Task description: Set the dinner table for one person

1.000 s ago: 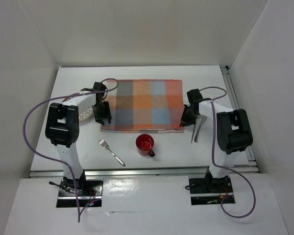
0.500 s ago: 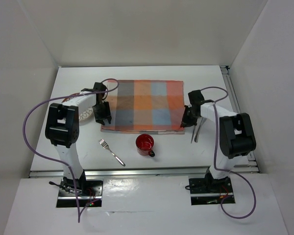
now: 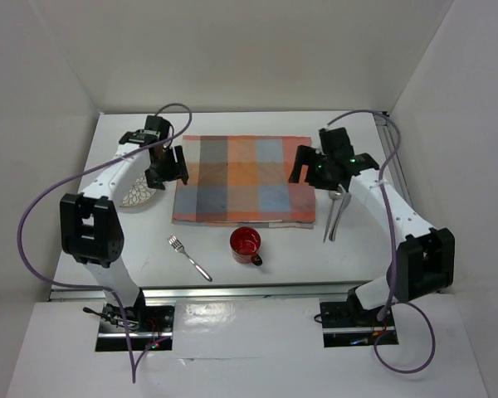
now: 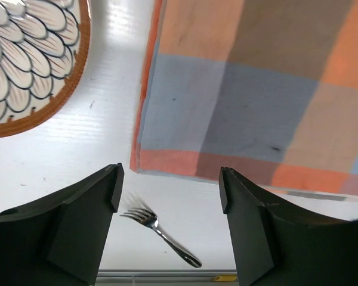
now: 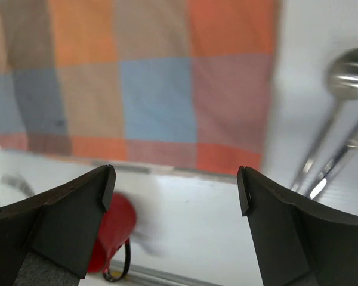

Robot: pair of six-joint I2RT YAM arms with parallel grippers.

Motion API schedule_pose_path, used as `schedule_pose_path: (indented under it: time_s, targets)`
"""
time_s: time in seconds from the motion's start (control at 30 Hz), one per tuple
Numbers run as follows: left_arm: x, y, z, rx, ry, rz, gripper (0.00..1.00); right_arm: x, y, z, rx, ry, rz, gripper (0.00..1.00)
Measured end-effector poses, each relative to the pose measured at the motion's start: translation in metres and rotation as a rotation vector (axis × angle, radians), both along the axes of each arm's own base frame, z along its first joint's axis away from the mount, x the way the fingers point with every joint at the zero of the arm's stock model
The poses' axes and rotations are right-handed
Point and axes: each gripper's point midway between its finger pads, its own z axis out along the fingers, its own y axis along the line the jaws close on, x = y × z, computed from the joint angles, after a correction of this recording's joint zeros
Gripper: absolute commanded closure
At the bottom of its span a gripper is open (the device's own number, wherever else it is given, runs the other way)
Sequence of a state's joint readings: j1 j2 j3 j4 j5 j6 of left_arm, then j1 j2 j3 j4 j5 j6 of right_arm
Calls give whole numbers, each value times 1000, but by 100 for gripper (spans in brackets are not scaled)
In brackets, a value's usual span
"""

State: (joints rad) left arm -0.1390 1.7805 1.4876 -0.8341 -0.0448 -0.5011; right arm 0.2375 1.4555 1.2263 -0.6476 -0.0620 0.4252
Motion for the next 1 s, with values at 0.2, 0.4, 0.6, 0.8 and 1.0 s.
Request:
schedule_pose_path:
  time_s: [0.2, 0.4, 0.6, 0.8, 1.0]
  targets:
    - [1, 5, 59, 5, -145, 16, 18, -69, 111, -1, 45, 16, 370, 6]
    - [-7, 15, 97, 29, -249, 45, 16, -124, 150, -29, 10, 92, 581, 17]
    - [-10, 15, 98, 24, -252, 64, 16, -134, 162, -65, -69, 158, 631, 34]
    - [-15, 17, 91, 29, -228, 66, 16, -130, 161, -86, -109, 182, 610, 62]
    - [-14, 23, 91, 29, -230, 87, 16, -122, 158, -89, -146, 169, 585, 100]
